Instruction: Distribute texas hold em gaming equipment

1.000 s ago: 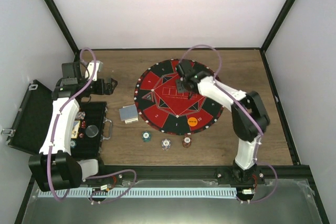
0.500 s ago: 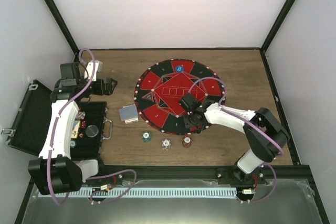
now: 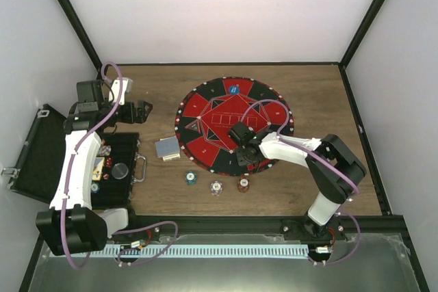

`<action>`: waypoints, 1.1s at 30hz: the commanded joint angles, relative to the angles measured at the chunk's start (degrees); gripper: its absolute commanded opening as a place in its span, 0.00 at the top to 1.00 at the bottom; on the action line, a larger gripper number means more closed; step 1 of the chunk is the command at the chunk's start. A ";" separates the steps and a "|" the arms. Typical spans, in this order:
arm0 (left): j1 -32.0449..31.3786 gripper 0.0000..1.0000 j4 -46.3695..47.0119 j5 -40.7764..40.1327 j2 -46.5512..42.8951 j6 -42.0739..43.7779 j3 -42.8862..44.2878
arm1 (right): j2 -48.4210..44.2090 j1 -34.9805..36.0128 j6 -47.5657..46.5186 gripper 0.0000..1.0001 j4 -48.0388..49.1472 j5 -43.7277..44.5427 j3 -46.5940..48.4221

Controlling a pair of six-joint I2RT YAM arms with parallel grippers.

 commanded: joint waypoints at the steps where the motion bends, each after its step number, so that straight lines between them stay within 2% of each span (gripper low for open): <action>1: 0.23 0.00 -0.85 1.18 0.22 0.05 2.57 | 2.59 0.44 0.93 0.68 -2.90 5.69 0.74; 10: 0.29 0.00 -0.82 1.05 0.32 -0.21 2.95 | 4.42 -1.70 3.34 0.71 -6.71 12.55 0.82; 17: 0.29 0.00 -1.07 1.08 0.75 0.30 3.52 | 1.34 -9.33 0.77 0.71 -3.17 9.99 -0.84; 25: 0.27 0.00 -2.81 0.42 1.26 1.46 4.54 | 1.34 -12.60 -1.75 0.71 -3.82 10.81 1.71; 29: 0.30 0.00 -3.56 -1.15 1.24 2.17 4.78 | -2.43 -10.40 -3.04 0.66 -6.90 10.96 6.12; 33: 0.30 0.00 -5.79 -3.35 2.08 3.42 5.70 | -7.11 -6.49 -3.42 0.52 -9.71 7.75 12.23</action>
